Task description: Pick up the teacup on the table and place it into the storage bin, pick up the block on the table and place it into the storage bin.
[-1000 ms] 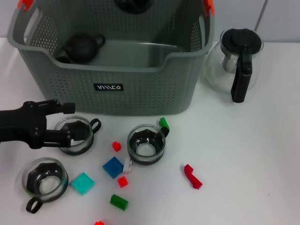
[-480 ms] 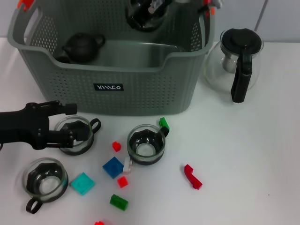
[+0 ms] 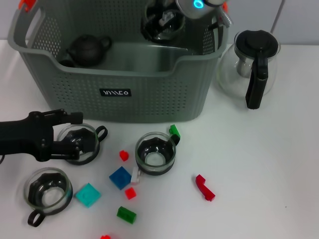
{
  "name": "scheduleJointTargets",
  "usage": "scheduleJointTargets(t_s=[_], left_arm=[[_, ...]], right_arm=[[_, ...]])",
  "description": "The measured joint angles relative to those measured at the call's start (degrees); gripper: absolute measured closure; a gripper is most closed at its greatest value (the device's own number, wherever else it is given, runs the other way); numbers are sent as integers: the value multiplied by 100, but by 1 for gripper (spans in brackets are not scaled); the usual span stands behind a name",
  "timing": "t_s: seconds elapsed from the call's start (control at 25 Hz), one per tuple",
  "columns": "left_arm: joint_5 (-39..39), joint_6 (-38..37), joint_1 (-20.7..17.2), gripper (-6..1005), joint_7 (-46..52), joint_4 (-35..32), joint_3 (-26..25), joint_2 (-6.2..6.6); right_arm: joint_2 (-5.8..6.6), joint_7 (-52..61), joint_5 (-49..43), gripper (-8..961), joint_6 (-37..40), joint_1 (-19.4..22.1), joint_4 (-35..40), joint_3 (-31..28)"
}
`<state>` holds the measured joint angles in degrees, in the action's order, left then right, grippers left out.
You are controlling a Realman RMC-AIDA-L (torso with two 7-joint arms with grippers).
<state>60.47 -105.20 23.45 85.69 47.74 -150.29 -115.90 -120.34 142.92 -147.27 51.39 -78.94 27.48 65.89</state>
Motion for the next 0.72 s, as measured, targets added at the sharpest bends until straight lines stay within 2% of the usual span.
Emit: scheduleJointTargets(t_s=[0.72], left_arm=[[-36,156,12,73,-123,-159,9,-38]], right_arm=[[2,-69,14,885,-441,56,-537,128]])
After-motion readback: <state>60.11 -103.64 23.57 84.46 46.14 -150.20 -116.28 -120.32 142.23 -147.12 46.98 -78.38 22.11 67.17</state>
